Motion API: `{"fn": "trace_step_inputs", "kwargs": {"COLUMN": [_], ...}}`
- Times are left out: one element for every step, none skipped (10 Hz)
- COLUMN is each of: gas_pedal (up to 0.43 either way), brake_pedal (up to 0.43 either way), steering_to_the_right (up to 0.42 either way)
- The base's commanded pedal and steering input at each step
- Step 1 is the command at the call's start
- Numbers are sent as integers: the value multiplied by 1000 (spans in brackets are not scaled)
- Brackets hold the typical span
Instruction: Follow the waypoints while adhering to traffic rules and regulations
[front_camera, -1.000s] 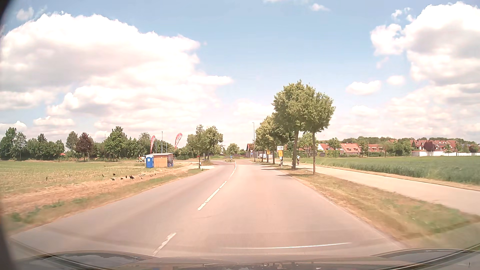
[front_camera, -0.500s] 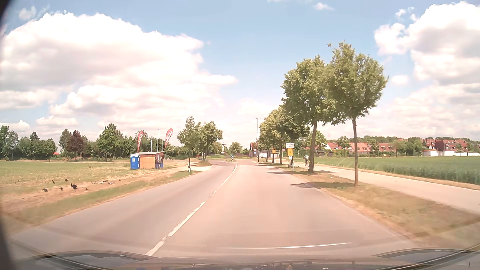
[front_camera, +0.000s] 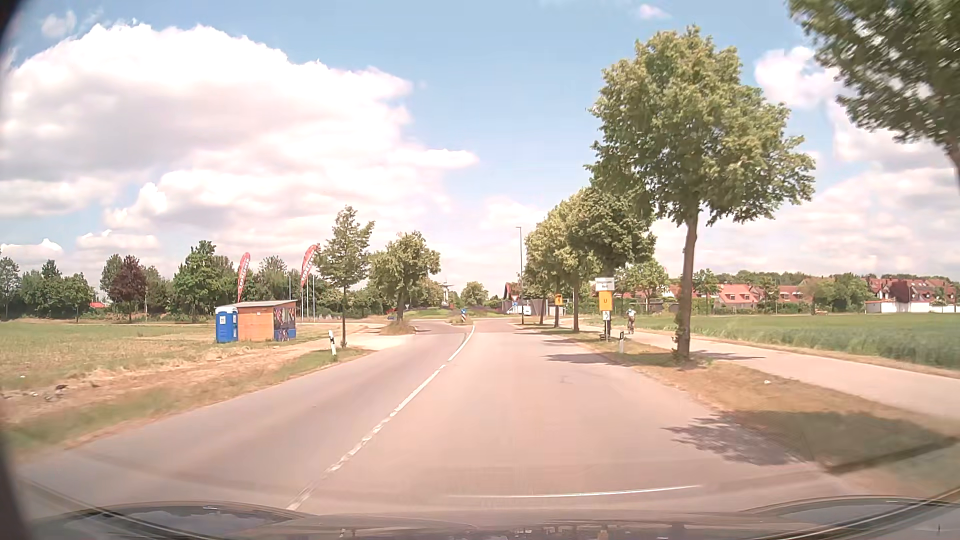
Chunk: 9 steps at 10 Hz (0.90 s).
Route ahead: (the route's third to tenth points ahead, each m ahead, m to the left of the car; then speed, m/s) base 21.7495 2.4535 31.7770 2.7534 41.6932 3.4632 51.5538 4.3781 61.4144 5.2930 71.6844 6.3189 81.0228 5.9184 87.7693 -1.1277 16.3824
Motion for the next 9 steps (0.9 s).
{"fn": "trace_step_inputs", "kwargs": {"gas_pedal": [0, 0, 0, 0, 0, 0, 0, 0, 0], "brake_pedal": [12, 12, 12, 12, 18, 18, 18, 12, 18], "steering_to_the_right": [-8, -8, -8, -8, -8, -9, -9, -9, -9]}}
